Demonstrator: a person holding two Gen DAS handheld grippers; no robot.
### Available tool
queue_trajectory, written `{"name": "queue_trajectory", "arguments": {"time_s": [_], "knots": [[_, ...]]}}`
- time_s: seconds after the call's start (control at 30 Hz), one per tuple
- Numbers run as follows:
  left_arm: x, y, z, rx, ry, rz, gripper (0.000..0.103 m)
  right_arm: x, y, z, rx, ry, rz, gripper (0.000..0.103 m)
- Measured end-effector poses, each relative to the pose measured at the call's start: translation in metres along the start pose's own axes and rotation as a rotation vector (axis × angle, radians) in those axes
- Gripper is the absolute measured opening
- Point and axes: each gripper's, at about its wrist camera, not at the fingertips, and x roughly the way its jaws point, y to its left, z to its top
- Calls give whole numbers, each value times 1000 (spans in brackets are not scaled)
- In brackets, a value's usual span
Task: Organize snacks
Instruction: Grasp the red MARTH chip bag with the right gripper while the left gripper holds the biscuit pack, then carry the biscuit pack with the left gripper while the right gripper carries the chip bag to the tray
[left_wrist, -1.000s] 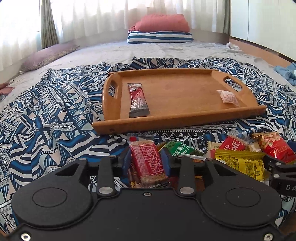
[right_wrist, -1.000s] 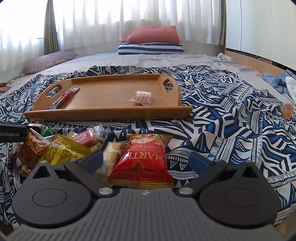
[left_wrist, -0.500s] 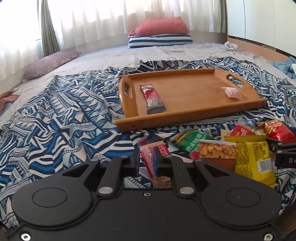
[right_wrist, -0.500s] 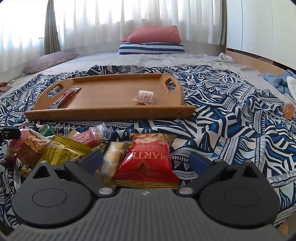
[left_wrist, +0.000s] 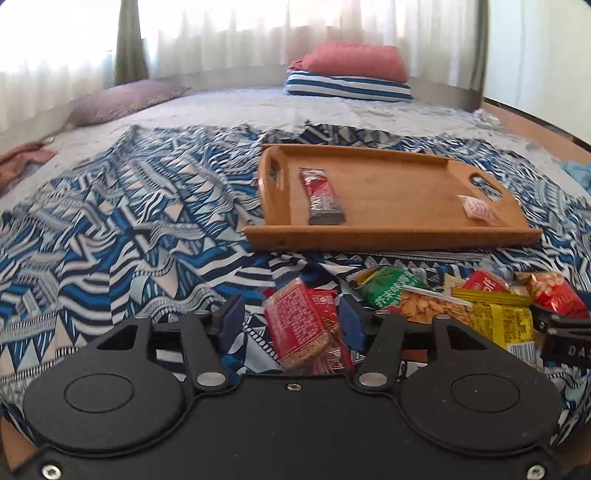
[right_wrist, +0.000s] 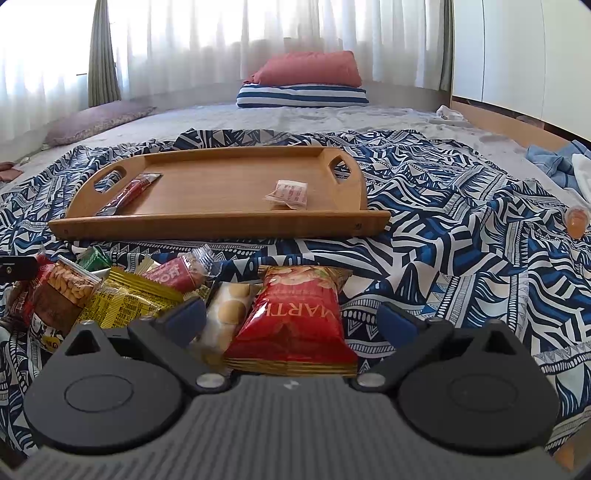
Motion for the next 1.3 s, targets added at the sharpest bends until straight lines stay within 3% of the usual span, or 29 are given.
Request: {"name": "queue_trajectory", "arguments": {"time_s": [0.17,0.27,0.3,0.43,0.53,0.63,0.7,1.0,1.3], "knots": [[9,18,-2,-157,56,-19,52,1,0,-1,9,1,0,103],[10,26,-2,-209,75,-78,33,1,0,-1,8,1,-1,103],[10,27,-2,-216,80,-98,32,1,0,-1,7,1,-1,103],[5,21,0,-178,63,-85,31,-2,-1,0,18,-8,8,102],[-1,15,3,-132,34,-67,31,-8,-1,1,30,-29,31,87],[-4,12,7,-113,22,-60,31,-11,1,5,17,-42,20,60],[-5,11,10,-104,13,-54,31,-13,1,8,18,-40,20,52],[-9,5,31,-45,-19,-71,31,-22,0,22,20,-52,55,48],[-1,-14,71,-5,-33,-135,31,-10,-11,67,5,-66,61,48]]}}
